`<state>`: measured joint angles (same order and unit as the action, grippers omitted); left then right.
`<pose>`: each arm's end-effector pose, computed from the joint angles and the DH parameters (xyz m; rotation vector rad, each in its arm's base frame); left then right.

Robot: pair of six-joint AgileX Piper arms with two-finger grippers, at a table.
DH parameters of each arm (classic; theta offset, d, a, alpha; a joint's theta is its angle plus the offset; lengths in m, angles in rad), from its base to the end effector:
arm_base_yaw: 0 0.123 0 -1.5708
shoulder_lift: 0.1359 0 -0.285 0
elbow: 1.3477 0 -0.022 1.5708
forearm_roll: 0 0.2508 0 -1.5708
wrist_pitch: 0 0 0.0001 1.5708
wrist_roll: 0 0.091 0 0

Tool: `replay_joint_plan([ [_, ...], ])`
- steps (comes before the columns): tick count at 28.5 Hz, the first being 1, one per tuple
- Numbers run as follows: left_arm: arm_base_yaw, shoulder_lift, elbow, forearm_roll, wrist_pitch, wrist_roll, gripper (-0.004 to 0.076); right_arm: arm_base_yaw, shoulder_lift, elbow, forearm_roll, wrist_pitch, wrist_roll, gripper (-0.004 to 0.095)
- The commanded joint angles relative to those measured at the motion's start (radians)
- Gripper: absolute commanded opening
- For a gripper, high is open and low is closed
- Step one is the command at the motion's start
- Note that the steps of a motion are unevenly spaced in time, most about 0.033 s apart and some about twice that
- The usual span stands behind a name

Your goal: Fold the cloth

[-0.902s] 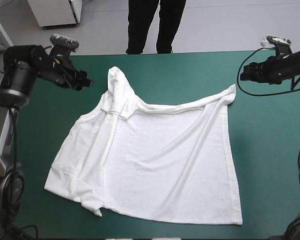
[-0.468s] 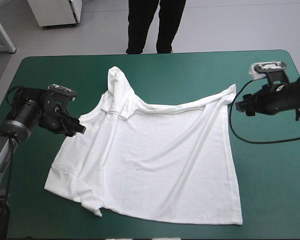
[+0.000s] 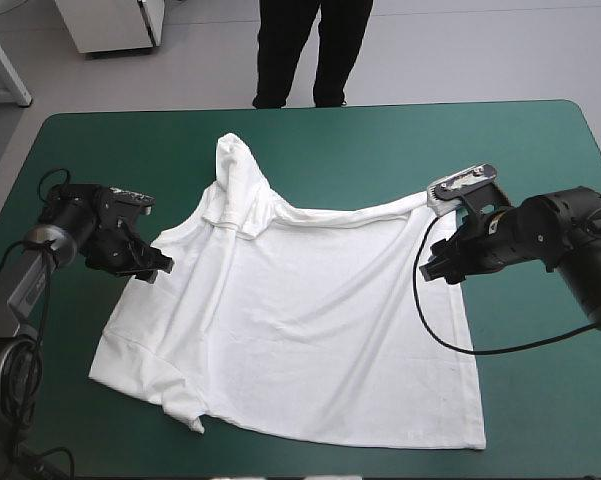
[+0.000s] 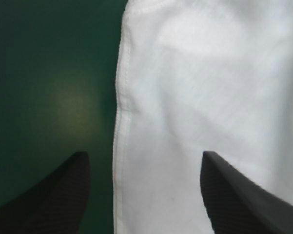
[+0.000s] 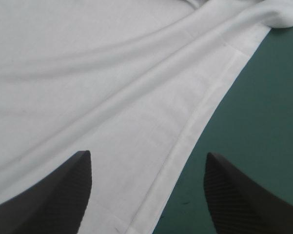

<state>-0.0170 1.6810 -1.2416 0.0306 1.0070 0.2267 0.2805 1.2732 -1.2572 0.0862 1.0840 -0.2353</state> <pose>0.3314 -0.0033 0.2446 0.3763 2.9089 0.0728 0.2391 0.0761 0.3671 -0.6356 2.5036 0.1301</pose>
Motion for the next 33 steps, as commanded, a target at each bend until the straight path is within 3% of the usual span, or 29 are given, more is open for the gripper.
replay_joint_plan([
  [1, 0.001, 0.002, -0.019, -0.009, -0.014, -0.001, 0.048, 0.009, -0.03, -0.023, -0.008, -0.039, 0.001, 0.0606],
  [8, 0.001, 0.054, -0.019, -0.002, 0.007, -0.007, 0.0448, 0.009, -0.03, -0.023, -0.008, -0.039, 0.001, 0.0604],
  [12, 0.001, 0.07, 0.001, -0.006, 0.018, -0.011, 0.0249, 0.009, -0.03, -0.023, -0.008, -0.039, 0.001, 0.0604],
  [16, 0.001, 0.07, 0.037, -0.008, 0.014, -0.011, -0.001, 0.009, -0.03, -0.023, -0.01, -0.039, 0.001, 0.06],
  [28, 0.076, 0.078, -0.015, 0.072, -0.052, -0.161, -0.002, 0.009, -0.03, -0.023, 0.007, -0.041, 0.02, 0.0555],
  [33, 0.196, 0.211, -0.343, 0.065, 0.058, -0.131, -0.002, 0.052, -0.028, -0.023, -0.009, -0.055, 0.02, 0.0554],
])
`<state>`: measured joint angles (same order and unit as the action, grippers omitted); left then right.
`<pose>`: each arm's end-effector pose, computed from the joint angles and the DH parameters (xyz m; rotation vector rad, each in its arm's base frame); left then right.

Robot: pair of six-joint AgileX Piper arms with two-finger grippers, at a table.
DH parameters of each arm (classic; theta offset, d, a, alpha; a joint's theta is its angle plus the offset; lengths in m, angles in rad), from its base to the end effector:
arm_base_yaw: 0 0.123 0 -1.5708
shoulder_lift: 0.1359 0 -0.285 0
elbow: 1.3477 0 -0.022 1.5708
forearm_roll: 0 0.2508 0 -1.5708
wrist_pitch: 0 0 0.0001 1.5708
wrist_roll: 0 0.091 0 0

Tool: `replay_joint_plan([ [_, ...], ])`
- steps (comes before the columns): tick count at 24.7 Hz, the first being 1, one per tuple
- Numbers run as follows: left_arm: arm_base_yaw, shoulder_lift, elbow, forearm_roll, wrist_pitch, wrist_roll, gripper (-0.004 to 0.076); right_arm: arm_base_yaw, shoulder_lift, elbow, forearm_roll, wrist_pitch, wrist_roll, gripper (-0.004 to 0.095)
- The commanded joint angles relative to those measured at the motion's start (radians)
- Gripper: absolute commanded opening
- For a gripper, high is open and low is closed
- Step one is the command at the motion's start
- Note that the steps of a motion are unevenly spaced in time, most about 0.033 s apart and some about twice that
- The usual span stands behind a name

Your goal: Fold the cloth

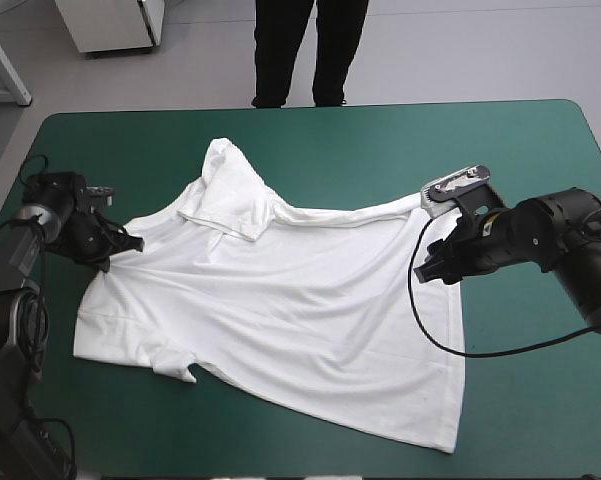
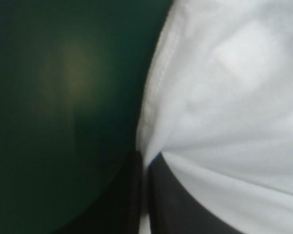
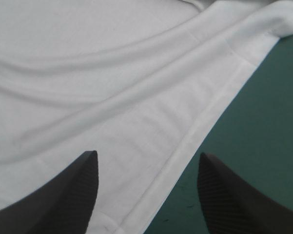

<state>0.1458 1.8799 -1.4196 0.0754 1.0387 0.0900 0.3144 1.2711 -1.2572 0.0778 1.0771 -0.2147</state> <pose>0.3738 0.0609 0.2197 -0.0339 2.9888 0.1290 0.2366 0.0835 0.3679 -0.6525 2.4919 0.1394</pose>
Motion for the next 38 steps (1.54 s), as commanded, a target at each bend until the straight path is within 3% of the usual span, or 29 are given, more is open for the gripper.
replay_joint_plan([
  [1, 0.047, 0.057, -0.245, 0.006, 0.031, 0.006, -0.002, 0.032, -0.026, -0.023, -0.001, -0.05, -0.001, 0.0554],
  [4, 0.096, 0.218, -0.573, -0.041, 0.048, 0.006, -0.0022, 0.093, -0.026, -0.023, -0.005, -0.058, -0.001, 0.0554],
  [8, 0.142, 0.347, -0.767, -0.041, -0.001, 0.024, -0.0022, 0.161, -0.021, -0.023, -0.049, -0.072, 0.012, 0.0554],
  [17, 0.24, 0.486, -0.932, -0.097, -0.043, 0.05, -0.0022, 0.183, 0.022, -0.023, -0.078, -0.076, 0.044, 0.0554],
  [25, 0.234, 0.448, -0.932, -0.141, 0.048, 0.098, -0.0015, 0.183, 0.024, -0.023, -0.064, -0.063, 0.044, 0.0554],
  [27, 0.236, 0.421, -0.932, -0.143, 0.074, 0.125, 0.002, 0.183, 0.024, -0.023, -0.064, -0.063, 0.044, 0.0554],
  [30, 0.236, 0.371, -0.933, -0.146, 0.081, 0.154, 0.0144, 0.183, 0.024, -0.023, -0.064, -0.063, 0.044, 0.0554],
  [35, 0.236, 0.294, -0.933, -0.212, 0.187, 0.172, 0.043, 0.183, 0.024, -0.023, -0.064, -0.063, 0.044, 0.0554],
  [38, 0.22, 0.228, -0.906, -0.336, 0.247, 0.188, 0.0461, 0.183, 0.024, -0.023, -0.071, -0.059, 0.044, 0.0554],
])
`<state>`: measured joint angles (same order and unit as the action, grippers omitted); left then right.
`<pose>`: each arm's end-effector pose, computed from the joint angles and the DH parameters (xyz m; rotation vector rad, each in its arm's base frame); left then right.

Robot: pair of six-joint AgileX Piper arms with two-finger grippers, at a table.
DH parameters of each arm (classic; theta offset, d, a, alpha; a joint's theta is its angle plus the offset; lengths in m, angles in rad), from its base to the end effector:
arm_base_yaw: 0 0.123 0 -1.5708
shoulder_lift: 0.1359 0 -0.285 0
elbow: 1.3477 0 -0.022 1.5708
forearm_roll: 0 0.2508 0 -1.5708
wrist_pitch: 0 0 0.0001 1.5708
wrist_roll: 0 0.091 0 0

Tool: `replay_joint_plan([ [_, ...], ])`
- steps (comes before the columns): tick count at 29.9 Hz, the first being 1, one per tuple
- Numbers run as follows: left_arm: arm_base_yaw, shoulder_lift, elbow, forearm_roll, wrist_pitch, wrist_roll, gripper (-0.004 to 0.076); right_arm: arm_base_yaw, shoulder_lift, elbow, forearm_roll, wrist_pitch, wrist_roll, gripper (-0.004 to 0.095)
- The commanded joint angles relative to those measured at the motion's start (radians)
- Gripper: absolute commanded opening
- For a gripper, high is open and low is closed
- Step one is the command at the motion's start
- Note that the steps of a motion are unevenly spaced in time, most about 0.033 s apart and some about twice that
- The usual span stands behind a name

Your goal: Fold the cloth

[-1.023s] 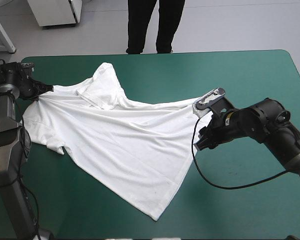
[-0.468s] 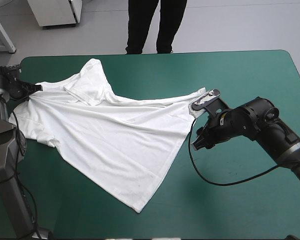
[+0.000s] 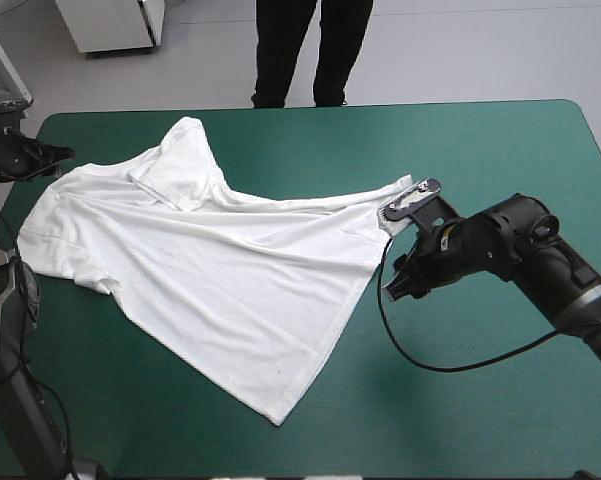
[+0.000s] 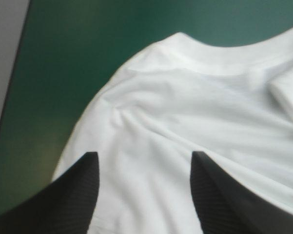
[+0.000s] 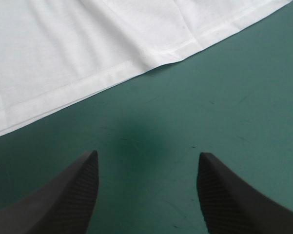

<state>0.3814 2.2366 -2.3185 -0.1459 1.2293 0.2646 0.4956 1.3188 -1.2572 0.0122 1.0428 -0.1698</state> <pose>0.4618 0.1718 0.3066 -0.1694 2.6060 0.0300 0.2326 0.1268 0.3570 -0.8433 2.4531 0.1352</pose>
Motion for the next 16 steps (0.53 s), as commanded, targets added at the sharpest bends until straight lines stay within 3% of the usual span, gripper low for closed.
replay_joint_plan([
  [1, -0.027, -0.157, 0.013, -0.135, 0.057, 0.032, 0.046, 0.002, -0.024, -0.023, -0.005, -0.022, -0.001, 0.0554],
  [6, -0.145, -0.368, 0.173, -0.152, 0.057, 0.059, 0.0459, 0.002, -0.039, -0.042, -0.012, -0.011, 0.006, 0.0554],
  [16, -0.546, -0.825, 0.756, -0.124, 0.057, 0.071, 0.0459, -0.001, -0.043, -0.105, -0.231, 0.107, 0.123, 0.0554],
])
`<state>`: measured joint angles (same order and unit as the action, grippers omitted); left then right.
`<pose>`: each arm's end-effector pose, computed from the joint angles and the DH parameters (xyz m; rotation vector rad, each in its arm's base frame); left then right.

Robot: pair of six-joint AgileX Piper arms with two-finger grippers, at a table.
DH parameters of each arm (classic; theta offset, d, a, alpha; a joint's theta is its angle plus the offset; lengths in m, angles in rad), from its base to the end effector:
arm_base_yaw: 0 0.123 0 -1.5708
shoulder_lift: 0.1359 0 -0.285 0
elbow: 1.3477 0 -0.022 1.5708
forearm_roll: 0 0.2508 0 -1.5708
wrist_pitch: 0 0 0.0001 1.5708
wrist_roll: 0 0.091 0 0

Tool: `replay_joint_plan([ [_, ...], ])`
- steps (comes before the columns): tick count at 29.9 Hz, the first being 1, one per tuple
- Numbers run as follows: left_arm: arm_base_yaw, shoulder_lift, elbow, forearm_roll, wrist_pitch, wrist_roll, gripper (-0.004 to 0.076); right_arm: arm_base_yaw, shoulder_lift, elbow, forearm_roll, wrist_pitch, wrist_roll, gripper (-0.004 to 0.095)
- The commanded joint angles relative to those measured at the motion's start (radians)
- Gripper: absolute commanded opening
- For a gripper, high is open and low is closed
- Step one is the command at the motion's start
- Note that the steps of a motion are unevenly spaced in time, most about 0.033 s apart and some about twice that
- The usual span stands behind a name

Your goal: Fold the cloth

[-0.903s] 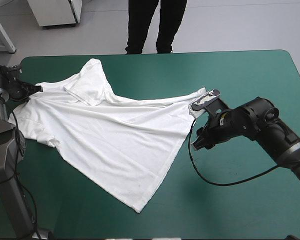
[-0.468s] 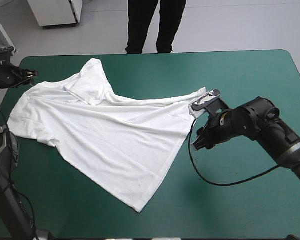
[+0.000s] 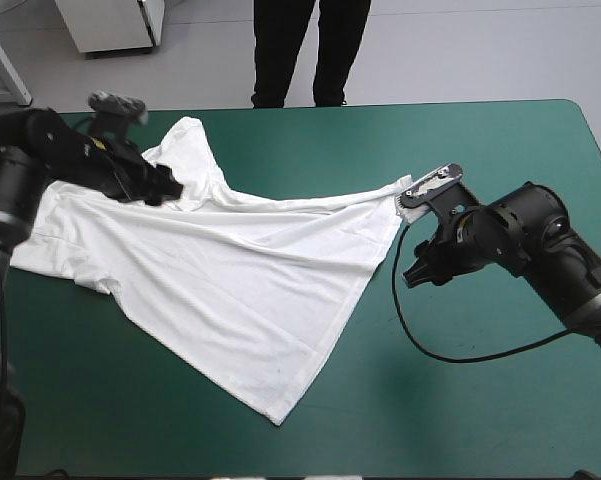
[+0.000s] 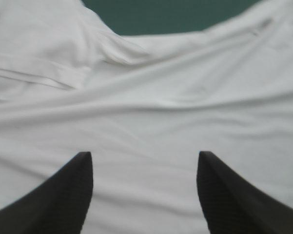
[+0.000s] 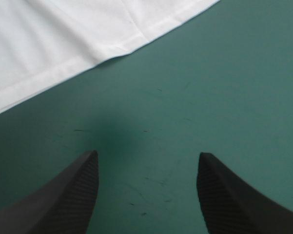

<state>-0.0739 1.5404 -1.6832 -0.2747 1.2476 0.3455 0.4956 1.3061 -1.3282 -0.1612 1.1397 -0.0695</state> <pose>0.3136 -0.0467 0.4107 0.5135 2.4944 -0.2643 0.2323 0.1105 0.3778 -0.7525 2.4678 -0.0575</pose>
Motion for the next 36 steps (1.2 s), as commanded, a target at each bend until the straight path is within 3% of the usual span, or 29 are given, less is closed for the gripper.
replay_joint_plan([
  [1, -0.12, -0.159, 0.168, 0.021, 0.04, -0.025, 0.0459, -0.001, -0.031, -0.034, -0.057, 0.017, 0.023, 0.0554],
  [11, -0.473, -0.412, 0.59, 0.038, 0.04, -0.074, 0.0459, -0.001, -0.045, -0.034, -0.047, 0.016, 0.023, 0.0554],
  [17, -0.774, -0.394, 0.686, 0.103, 0.028, -0.075, 0.0459, -0.001, -0.045, -0.034, -0.035, 0.011, 0.023, 0.0554],
  [22, -0.931, -0.333, 0.686, 0.184, -0.038, -0.042, 0.0459, -0.001, -0.045, -0.034, -0.035, 0.011, 0.023, 0.0554],
  [36, -0.963, -0.136, 0.686, 0.189, -0.248, 0.068, 0.0459, -0.001, -0.045, -0.034, -0.04, 0.009, 0.019, 0.0554],
])
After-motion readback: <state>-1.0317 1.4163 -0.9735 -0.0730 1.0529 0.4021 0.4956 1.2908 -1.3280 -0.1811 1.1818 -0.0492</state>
